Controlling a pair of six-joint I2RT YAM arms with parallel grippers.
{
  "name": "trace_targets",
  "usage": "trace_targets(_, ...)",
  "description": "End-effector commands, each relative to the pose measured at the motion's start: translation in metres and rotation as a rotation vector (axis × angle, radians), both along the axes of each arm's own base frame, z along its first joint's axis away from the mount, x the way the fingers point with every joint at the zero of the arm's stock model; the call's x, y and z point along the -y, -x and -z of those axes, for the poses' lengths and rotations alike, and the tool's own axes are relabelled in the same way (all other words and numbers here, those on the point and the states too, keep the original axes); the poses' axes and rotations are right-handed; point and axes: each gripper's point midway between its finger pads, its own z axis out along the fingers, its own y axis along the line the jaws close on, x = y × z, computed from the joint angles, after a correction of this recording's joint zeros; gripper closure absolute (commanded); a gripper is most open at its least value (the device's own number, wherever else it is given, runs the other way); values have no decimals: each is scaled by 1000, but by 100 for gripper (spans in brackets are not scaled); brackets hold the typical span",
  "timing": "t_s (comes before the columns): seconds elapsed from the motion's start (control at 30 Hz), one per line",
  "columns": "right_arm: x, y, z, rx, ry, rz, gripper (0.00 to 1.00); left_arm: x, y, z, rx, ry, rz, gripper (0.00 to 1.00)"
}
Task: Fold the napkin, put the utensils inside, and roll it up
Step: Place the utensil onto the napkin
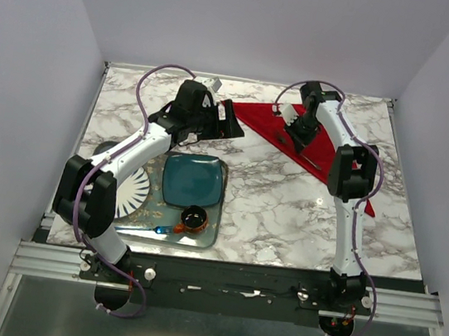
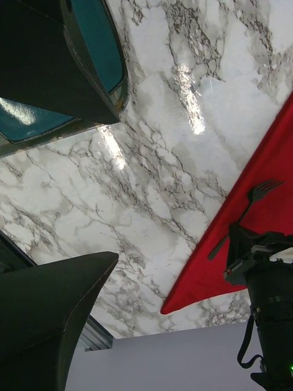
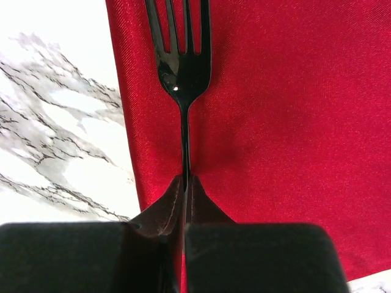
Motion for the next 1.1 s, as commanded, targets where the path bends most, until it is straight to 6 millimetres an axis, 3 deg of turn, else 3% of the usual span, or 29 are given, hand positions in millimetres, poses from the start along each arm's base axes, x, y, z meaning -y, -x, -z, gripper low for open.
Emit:
trace_targets(0.0,4,-1,8,-18,21,-1,91,1,-1,-1,5,20,15,6)
trace_targets(0.27,8,4,10,-32,40,1,87,2,0,-2,7,27,17,6)
trace_targets(0.73,2,-2,5,-19,16,45,69,2,0,-1,13,22,17,6)
trace_targets(0.87,-4,-14,-33,56,-28,154,63,-1,-7,6,28,-9,2,5)
trace_targets(0.9,-7,-17,-59,108,-55,189,61,-3,-10,8,28,-17,-5,5)
trace_targets(0.97,-12,-22,-86,169,-117,297,54,-5,-20,16,25,-26,-20,6)
trace_targets(1.0,-15,-13,-84,150,-143,330,51,-5,-26,17,27,-14,-28,6)
trace_targets(1.03,-21,-19,-118,238,-212,385,47,-5,-32,16,18,6,-41,7)
trace_targets(1.07,-20,-15,-125,259,-231,418,46,-8,-43,28,-6,13,-61,8)
